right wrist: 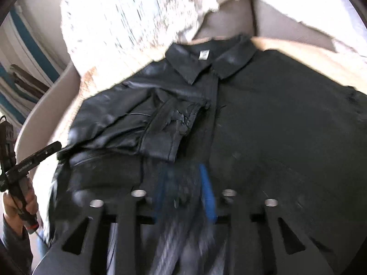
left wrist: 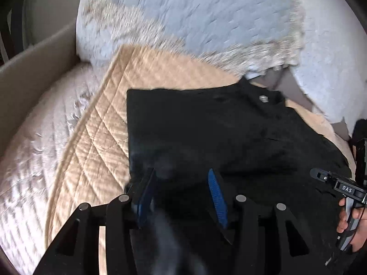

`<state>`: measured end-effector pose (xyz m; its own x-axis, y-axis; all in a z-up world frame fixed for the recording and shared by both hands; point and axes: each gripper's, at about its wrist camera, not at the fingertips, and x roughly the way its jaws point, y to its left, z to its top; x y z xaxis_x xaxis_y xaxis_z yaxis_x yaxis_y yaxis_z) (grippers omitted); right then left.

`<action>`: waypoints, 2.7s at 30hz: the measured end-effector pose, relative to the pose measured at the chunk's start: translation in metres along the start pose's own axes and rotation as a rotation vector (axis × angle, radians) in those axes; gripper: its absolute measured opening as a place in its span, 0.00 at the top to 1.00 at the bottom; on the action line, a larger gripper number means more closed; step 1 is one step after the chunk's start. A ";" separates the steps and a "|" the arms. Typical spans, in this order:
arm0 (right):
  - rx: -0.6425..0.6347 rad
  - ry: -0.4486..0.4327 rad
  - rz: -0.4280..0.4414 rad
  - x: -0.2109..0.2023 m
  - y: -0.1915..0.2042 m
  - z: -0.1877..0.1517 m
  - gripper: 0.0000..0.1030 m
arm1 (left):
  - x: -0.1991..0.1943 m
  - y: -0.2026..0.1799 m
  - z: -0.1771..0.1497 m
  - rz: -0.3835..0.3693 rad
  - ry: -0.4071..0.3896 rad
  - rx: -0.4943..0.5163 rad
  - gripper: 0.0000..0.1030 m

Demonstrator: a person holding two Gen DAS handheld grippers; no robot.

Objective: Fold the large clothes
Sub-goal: 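Fold the held sleeve across the jacket body with the left tool, release, then grasp the other sleeve cuff with the right tool and lift it, then fold the held sleeve across the jacket body with the right tool, release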

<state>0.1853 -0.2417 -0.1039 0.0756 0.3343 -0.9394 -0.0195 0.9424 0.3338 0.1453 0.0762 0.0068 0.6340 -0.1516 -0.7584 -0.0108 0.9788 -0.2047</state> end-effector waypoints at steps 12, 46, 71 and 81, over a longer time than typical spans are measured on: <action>0.225 -0.077 -0.061 -0.102 -0.094 -0.082 0.44 | -0.029 -0.071 -0.082 -0.106 0.069 0.083 0.46; 1.009 -0.385 -0.329 -0.172 -0.463 -0.050 0.97 | 0.035 -0.100 -0.060 0.036 0.069 0.100 0.41; 0.092 -0.029 0.194 -0.011 -0.060 0.063 0.57 | -0.020 -0.079 -0.060 -0.053 0.003 0.068 0.41; 0.118 -0.106 0.089 -0.029 -0.082 0.060 0.57 | -0.020 -0.085 -0.040 -0.089 -0.032 0.064 0.41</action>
<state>0.2448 -0.3287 -0.0996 0.1835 0.4077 -0.8945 0.0861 0.8998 0.4278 0.1028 -0.0090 0.0149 0.6545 -0.2351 -0.7186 0.0957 0.9685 -0.2297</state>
